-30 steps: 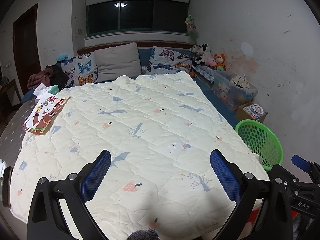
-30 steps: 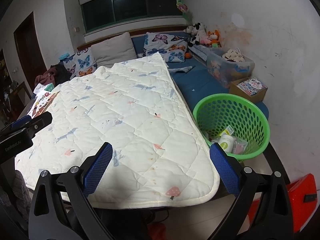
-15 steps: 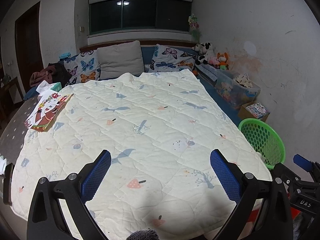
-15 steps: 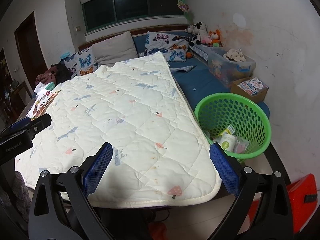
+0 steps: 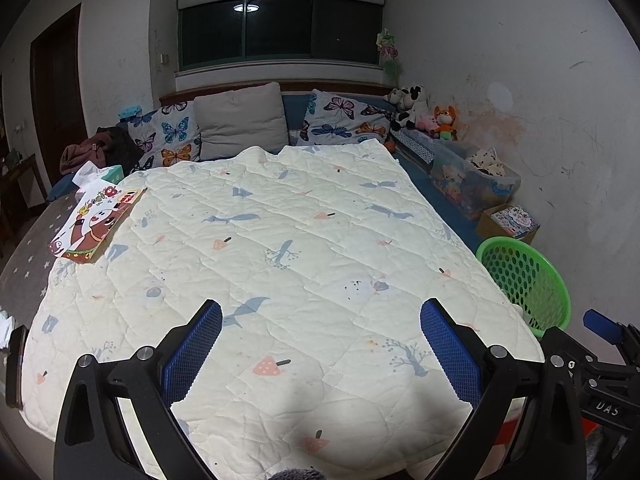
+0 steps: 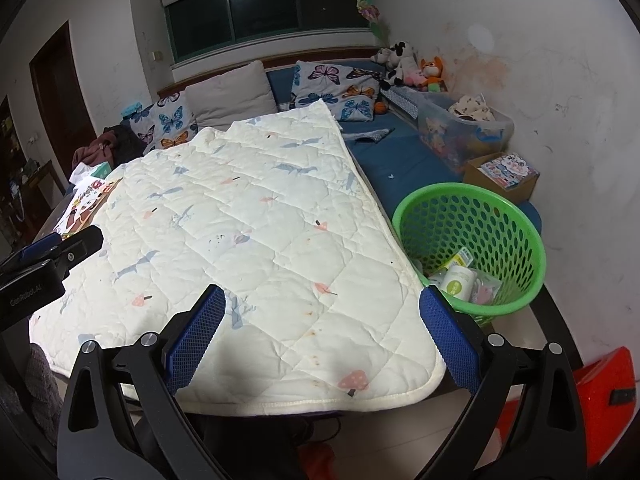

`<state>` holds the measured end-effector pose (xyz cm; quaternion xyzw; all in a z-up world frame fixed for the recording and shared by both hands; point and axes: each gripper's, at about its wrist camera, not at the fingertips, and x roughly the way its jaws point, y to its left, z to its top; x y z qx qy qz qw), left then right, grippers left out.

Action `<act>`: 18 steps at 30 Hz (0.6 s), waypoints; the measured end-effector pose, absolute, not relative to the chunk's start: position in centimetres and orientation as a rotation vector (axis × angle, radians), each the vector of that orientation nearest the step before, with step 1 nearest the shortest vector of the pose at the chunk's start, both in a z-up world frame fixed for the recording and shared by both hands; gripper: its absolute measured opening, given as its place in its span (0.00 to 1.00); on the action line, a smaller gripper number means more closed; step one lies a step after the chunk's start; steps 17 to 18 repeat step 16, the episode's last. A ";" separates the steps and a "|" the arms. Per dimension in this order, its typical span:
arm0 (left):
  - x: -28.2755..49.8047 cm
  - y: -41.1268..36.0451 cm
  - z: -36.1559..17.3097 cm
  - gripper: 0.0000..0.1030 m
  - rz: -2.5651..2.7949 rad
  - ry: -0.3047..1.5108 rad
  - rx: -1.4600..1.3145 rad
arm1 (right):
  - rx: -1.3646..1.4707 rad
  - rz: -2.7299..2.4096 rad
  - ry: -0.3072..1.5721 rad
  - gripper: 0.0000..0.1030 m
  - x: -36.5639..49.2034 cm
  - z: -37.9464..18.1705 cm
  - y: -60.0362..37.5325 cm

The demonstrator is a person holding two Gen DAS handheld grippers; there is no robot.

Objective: Collect trash

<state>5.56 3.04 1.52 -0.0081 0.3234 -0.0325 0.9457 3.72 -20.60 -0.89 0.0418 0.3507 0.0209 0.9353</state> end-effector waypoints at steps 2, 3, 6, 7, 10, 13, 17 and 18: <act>5.4 3.0 1.6 0.93 -0.058 0.651 -0.011 | 0.085 0.045 0.717 0.94 3.7 -0.9 -20.7; 5.4 3.0 1.6 0.93 -0.055 0.649 -0.010 | 0.085 0.044 0.716 0.94 3.7 -0.8 -20.7; 5.4 2.9 1.5 0.93 -0.055 0.654 -0.005 | 0.085 0.043 0.717 0.94 3.7 -0.8 -20.7; 5.4 2.8 1.5 0.93 -0.058 0.654 -0.004 | 0.086 0.044 0.717 0.94 3.7 -0.9 -20.7; 5.5 2.6 1.3 0.93 -0.057 0.662 -0.003 | 0.087 0.046 0.717 0.94 3.7 -0.8 -20.7; 5.5 2.6 1.2 0.93 -0.056 0.667 -0.002 | 0.088 0.044 0.719 0.94 3.7 -0.9 -20.7; 5.5 2.6 1.2 0.93 -0.057 0.668 0.000 | 0.087 0.046 0.717 0.94 3.7 -0.8 -20.8; 5.5 2.6 1.2 0.93 -0.057 0.668 0.000 | 0.087 0.046 0.717 0.94 3.7 -0.8 -20.8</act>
